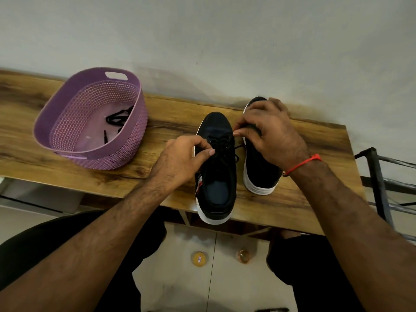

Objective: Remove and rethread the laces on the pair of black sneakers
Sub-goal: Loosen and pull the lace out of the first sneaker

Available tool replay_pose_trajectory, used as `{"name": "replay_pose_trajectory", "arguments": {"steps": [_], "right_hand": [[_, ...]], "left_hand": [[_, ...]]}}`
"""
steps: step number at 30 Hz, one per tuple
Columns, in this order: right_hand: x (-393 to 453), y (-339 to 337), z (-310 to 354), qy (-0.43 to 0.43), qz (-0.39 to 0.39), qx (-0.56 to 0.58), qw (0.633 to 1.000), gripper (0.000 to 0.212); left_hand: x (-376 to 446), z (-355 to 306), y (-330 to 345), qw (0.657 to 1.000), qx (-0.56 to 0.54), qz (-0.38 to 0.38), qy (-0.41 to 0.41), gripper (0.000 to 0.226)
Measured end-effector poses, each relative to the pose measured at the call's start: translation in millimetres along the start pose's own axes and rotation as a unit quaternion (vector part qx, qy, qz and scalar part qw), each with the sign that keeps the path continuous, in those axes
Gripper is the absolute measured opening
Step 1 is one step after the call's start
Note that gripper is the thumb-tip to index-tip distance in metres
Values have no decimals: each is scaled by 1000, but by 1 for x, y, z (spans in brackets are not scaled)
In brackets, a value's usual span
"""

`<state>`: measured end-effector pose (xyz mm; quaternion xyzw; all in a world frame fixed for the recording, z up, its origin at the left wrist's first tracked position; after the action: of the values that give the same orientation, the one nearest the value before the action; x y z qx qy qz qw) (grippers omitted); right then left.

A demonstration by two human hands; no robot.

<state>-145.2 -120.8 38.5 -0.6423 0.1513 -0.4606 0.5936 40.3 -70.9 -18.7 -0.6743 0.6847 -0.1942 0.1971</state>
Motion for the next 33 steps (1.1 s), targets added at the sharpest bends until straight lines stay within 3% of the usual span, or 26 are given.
{"name": "replay_pose_trajectory", "arguments": {"steps": [4, 10, 14, 16, 20, 23, 26, 33], "right_hand": [[-2, -7, 13, -31, -102, -41, 993, 13], [-1, -7, -1, 52, -88, 35, 994, 28], [0, -4, -6, 76, -59, 76, 992, 31], [0, -5, -9, 88, -57, 74, 992, 30], [-2, -21, -23, 123, -125, 87, 981, 21], [-1, -36, -32, 140, -182, 118, 966, 33], [-3, -43, -40, 154, -221, 103, 957, 18], [-6, -68, -56, 220, -293, 134, 921, 18]], "left_hand": [[-1, 4, 4, 1000, -3, 1, 0, 5], [-4, 3, 4, 1000, -3, -7, 9, 13], [-6, 6, 10, 998, 24, 40, -31, 66], [-7, 10, 12, 998, 40, 41, -36, 76], [-7, 13, 14, 996, 49, 39, -57, 87], [-9, 6, 13, 991, 114, 49, -54, 86], [-11, 2, 17, 979, 190, 66, -38, 82], [-12, 4, 24, 956, 275, 88, -45, 101]]}}
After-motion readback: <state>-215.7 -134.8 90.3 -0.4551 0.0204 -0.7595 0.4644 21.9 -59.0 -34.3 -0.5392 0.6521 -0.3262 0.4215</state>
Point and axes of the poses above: each hand's wrist, its own x-axis towards the middle knuckle, its own y-axis out of the palm, z = x × y, the point moved 5 cm from there along x, towards the middle knuckle, and after that the axes turned 12 degrees about -x, right-handed, at the moved point
